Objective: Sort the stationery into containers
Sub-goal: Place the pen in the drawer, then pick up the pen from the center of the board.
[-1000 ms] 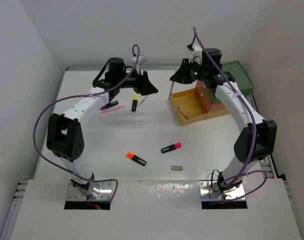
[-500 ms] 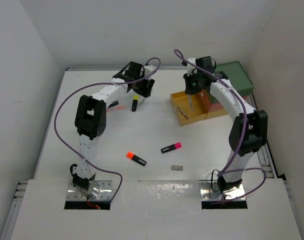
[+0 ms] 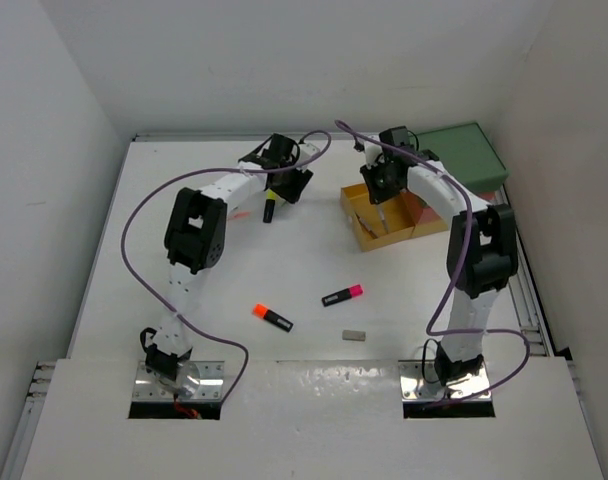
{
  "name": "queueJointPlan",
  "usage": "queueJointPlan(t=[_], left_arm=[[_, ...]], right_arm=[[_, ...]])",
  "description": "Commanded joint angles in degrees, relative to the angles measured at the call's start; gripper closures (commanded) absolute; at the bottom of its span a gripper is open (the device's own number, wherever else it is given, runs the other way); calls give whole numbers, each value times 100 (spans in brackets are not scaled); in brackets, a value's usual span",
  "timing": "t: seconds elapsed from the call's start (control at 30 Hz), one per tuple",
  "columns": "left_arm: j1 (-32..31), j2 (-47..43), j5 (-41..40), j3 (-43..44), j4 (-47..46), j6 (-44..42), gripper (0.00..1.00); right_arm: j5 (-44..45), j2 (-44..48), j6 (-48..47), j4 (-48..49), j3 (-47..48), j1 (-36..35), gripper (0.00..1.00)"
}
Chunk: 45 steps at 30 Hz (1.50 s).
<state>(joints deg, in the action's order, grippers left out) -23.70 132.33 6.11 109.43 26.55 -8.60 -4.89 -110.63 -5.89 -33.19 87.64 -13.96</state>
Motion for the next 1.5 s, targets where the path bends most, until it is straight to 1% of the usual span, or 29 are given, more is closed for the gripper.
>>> queueJointPlan(t=[0.0,0.03,0.07,0.13,0.17,0.2,0.23,0.3,0.33,0.5,0.57,0.6,0.63,0.67,0.7,0.73,0.77,0.8,0.83,0.87,0.9,0.97,1.03,1.07,1.13,1.17,1.23,1.33,1.47], left_arm=[[-20,222,-145,237,-71,-115,43],[-20,258,-154,254,-71,-124,43],[-20,328,-136,281,-79,-142,45],[-20,372,-128,298,-79,-150,50],[-20,398,-128,299,-79,-151,52],[-12,416,-154,307,-79,-159,55],[-11,434,-136,307,-79,-151,61],[-3,434,-101,290,-27,-168,67],[-3,390,-58,229,-27,-151,73],[-46,48,267,-219,-88,95,86],[-108,-329,338,-658,-149,113,91],[-117,-479,425,-842,-202,183,97],[-117,-907,522,-1035,-446,253,100],[-65,-1172,636,-1481,-588,341,100],[-12,-1714,1098,-1712,-963,611,100],[128,-1981,1425,-2140,-1167,797,100],[216,-2270,2055,-2371,-1361,1094,100],[304,-2830,2418,-2643,-1980,1689,100],[514,-3132,2795,-2976,-2465,2087,100],[603,-3465,3313,-3763,-3079,2969,100],[682,-4034,3431,-4127,-4077,3387,100],[814,-4669,3589,-4865,-4787,4309,100],[876,-4953,3669,-5062,-5272,4664,100],[894,-5058,3748,-5246,-5439,4988,100],[911,-5331,3801,-5405,-5931,5279,100],[929,-5419,3836,-5519,-6185,5533,100],[911,-5464,3932,-5564,-6389,5789,100],[938,-5577,3951,-5581,-6399,5852,100],[938,-5666,3986,-5581,-6355,5896,100]], right_arm=[[-30,-125,-53,216,51,-55,79],[-30,-169,-53,216,104,-63,76],[-30,-257,-53,173,200,-90,67],[-13,-301,-35,103,332,-116,55],[14,-293,9,85,377,-142,47],[5,-258,52,32,412,-143,44],[-12,-240,88,-64,499,-151,43],[-100,-74,211,-170,596,-169,43],[-135,-3,272,-196,640,-178,43],[-783,725,745,-127,606,-143,42],[-1048,919,1114,-21,527,-55,40],[-1398,1129,1290,179,396,-11,39],[-1636,1244,1666,303,325,120,37],[-1830,1333,1914,409,246,173,36],[-2119,1534,2134,714,19,209,35],[-2252,1614,2562,900,-105,270,34],[-2349,1719,2758,1294,-376,279,33],[-2394,1894,2925,1498,-509,279,31],[-2499,1974,3336,1726,-650,279,28],[-2543,2045,3558,2207,-912,271,27],[-2596,2124,3943,2403,-993,236,26],[-2798,2186,4279,2859,-1082,174,20],[-2965,2177,4762,3107,-1073,51,17],[-3000,2160,4938,3465,-1108,-1,17],[-3027,2142,5448,3992,-1213,-203,14],[-3027,2116,5606,4570,-1283,-274,14],[-3106,1871,5897,4917,-1023,-528,13],[-3176,1502,6056,5085,-609,-863,13],[-3194,1211,5933,4989,-291,-1205,15]])
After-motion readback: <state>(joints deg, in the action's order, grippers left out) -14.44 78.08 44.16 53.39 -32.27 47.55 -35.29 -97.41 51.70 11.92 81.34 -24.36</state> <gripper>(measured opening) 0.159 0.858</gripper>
